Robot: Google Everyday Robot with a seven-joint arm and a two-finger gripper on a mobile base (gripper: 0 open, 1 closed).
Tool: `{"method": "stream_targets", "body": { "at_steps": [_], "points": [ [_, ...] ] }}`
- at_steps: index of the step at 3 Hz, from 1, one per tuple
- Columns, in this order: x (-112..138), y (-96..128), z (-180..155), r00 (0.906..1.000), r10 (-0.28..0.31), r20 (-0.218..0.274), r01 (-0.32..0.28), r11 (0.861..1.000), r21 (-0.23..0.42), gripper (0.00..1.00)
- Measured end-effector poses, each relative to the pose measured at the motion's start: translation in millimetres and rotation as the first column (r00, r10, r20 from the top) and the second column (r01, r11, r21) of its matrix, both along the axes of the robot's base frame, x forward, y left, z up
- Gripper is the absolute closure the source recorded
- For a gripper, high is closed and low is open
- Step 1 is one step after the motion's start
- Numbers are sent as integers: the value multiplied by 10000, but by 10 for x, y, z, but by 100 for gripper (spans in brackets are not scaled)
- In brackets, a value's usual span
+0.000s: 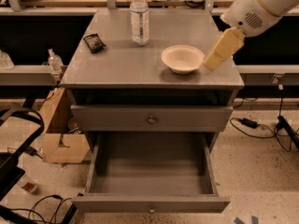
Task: Place blue plastic bottle into middle drawer
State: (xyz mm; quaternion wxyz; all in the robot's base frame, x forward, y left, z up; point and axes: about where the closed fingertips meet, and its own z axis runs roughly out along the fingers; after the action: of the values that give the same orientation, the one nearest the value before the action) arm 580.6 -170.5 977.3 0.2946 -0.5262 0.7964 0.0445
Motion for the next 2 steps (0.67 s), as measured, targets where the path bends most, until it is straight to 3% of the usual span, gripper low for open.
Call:
{"method": "stream_targets", "body": {
  "at_steps": [1, 2],
  "points": [
    [221, 142, 57, 9965, -591, 594, 518, 9918, 1172, 0],
    [316, 165, 130, 9922, -756, 996, 615, 9885, 1380, 0]
  ]
}}
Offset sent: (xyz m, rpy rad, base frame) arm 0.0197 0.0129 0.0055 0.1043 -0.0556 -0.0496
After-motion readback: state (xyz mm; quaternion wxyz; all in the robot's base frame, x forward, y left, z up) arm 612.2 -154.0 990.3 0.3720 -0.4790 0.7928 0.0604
